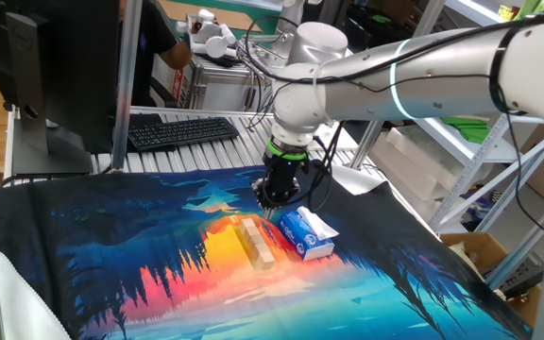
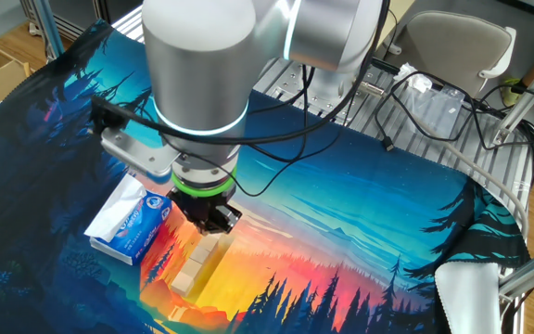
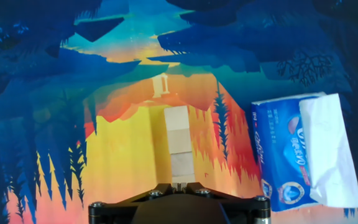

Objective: Stack the blocks in a vertical line of five

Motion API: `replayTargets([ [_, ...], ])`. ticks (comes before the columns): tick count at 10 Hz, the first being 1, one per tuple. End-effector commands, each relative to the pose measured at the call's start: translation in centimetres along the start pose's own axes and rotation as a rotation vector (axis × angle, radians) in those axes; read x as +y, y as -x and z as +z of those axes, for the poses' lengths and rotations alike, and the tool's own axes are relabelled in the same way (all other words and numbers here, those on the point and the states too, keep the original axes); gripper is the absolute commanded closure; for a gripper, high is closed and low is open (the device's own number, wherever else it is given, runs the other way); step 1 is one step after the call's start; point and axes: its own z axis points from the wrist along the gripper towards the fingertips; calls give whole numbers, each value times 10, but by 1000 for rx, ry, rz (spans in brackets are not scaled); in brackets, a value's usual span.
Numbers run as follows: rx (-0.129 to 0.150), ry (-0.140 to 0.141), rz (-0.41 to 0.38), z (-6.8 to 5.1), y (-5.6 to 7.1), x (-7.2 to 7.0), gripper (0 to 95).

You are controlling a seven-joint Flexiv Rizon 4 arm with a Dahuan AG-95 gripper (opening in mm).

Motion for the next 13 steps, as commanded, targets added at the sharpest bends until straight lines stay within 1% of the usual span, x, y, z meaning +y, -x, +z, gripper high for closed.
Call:
replayTargets([
  [1, 0, -2, 6, -1, -1, 0, 950],
  [4, 1, -6, 8, 0, -1, 0, 950],
  [9, 7, -7, -26, 0, -1, 0, 950],
  [10, 0, -7, -22, 0, -1, 0, 950],
  [11, -2, -15, -23, 0, -1, 0, 950],
  [13, 3, -17, -24, 0, -1, 0, 950],
])
